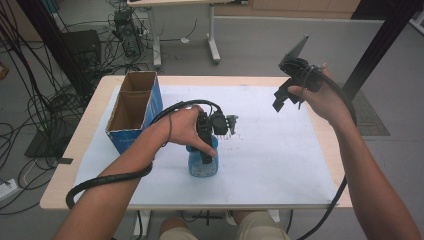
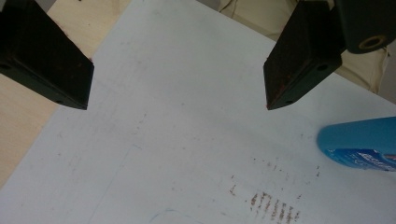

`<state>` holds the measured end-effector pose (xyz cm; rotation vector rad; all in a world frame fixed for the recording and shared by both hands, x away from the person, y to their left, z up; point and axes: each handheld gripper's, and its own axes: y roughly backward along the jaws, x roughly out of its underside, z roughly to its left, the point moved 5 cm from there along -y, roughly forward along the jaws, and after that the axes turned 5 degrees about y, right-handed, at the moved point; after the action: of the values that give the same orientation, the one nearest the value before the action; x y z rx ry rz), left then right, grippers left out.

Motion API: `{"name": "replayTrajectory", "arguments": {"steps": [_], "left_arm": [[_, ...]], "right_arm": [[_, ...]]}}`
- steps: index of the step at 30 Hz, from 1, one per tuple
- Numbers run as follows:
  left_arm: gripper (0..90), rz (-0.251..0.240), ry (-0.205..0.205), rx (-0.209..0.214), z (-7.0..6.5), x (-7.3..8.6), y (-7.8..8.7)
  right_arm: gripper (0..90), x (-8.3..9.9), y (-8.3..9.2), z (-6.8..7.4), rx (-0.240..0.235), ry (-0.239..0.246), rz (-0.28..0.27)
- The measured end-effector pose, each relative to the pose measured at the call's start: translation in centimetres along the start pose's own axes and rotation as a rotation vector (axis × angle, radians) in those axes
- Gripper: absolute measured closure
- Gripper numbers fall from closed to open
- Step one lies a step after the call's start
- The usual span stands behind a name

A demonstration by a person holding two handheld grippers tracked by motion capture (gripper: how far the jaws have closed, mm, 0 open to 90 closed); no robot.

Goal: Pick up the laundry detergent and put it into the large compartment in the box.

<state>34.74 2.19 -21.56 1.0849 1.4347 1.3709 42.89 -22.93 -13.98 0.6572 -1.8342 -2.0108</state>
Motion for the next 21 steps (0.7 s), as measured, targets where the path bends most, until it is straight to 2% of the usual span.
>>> {"name": "replayTrajectory", "arguments": {"steps": [21], "left_arm": [[7.3, -0.01, -0.001, -0.005, -0.11, 0.12, -0.01]], "right_arm": [[8.9, -0.06, -0.02, 0.12, 0.002, 0.002, 0.001]]}}
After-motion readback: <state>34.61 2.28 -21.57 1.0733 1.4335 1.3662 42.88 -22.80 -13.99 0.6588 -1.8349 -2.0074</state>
